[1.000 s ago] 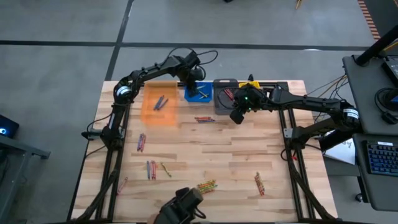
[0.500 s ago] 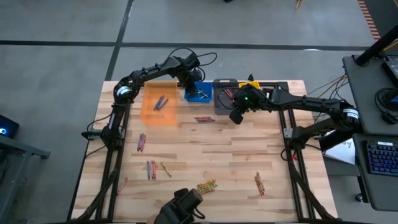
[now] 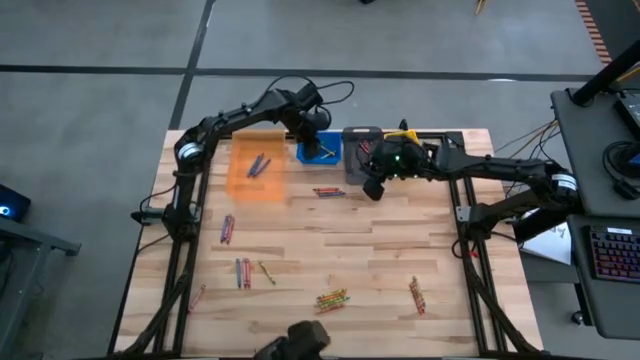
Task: Sort crayons
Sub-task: Put the blue crayon into the orange bin
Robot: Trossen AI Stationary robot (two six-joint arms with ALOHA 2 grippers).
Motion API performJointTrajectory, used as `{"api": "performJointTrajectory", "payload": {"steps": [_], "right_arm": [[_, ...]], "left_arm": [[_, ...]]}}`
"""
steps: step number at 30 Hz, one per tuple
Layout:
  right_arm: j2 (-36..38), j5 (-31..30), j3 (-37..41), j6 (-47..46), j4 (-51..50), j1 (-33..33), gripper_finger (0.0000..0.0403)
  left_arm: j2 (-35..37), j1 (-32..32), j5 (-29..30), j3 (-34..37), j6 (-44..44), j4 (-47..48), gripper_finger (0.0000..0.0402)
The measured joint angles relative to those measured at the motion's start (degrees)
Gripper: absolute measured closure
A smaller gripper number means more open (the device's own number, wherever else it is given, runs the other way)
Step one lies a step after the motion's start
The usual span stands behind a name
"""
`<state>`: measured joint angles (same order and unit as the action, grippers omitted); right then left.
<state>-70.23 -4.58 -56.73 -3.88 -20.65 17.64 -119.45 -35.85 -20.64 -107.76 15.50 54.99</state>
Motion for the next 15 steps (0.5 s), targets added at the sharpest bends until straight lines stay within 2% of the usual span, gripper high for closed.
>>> {"api": "performJointTrajectory", "payload": {"steps": [4,7,15], "right_arm": [[0.0,-1.9,1.6,2.2,0.6,-2.8,0.0360],[0.8,-3.9,1.9,0.6,0.2,-4.5,0.0360],[1.8,-4.2,3.4,-6.0,-1.7,-8.0,0.0360]], "left_arm": [[3.8,3.3,1.6,1.7,2.0,-1.2,0.0325],[7.8,4.9,1.7,5.6,-0.3,-3.0,0.0325],[24.7,10.2,4.2,26.1,-11.3,-18.8,0.0325]]}}
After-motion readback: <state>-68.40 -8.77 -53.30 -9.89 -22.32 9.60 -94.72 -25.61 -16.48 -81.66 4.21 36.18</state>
